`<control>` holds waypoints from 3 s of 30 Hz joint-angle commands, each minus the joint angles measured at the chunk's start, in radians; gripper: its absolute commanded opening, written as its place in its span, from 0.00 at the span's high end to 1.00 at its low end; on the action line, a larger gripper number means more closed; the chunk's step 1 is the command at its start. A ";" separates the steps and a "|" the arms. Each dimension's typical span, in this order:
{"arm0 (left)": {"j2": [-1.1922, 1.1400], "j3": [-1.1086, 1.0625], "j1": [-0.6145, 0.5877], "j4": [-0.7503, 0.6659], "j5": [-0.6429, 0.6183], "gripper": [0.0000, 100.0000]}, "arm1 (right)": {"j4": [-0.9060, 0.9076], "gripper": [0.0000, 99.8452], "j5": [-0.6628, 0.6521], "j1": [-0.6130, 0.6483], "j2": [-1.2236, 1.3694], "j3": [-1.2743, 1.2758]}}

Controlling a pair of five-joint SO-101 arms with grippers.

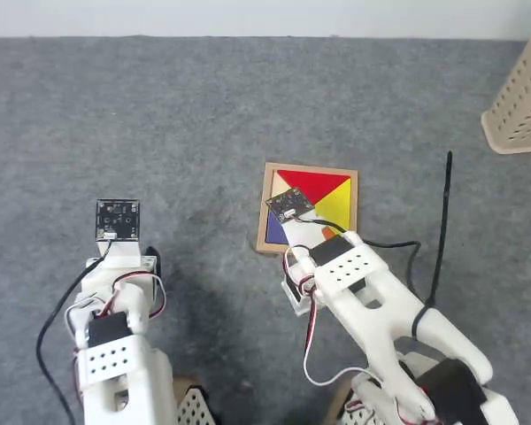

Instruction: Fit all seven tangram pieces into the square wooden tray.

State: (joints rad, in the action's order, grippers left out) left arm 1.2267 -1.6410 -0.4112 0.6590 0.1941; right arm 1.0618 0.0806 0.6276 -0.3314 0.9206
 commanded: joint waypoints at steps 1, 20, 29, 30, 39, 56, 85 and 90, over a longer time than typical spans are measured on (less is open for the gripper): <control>0.020 0.004 -0.005 -0.026 0.006 0.83 | -0.018 0.79 0.008 0.008 -0.005 -0.008; 0.020 0.004 -0.005 -0.026 0.006 0.83 | -0.012 0.79 -0.058 -0.051 -0.005 0.044; 0.020 0.004 -0.005 -0.026 0.006 0.83 | -0.048 0.79 -0.051 -0.045 -0.008 0.041; 0.020 0.004 -0.005 -0.026 0.006 0.83 | -0.059 0.79 -0.051 -0.024 -0.005 0.043; 0.020 0.004 -0.005 -0.026 0.006 0.83 | -0.081 0.79 -0.051 0.025 -0.005 0.044; 0.020 0.004 -0.005 -0.026 0.006 0.83 | -0.062 0.79 -0.057 -0.039 -0.005 0.044; 0.020 0.004 -0.005 -0.026 0.006 0.83 | -0.022 0.79 -0.160 -0.147 -0.007 0.080; 0.020 0.004 -0.005 -0.026 0.006 0.83 | -0.031 0.79 -0.155 -0.147 -0.007 0.080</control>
State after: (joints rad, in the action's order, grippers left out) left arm 1.2267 -1.6410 -0.4112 0.6590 0.1941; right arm 1.0526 -0.0606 0.4895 -0.3314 1.0019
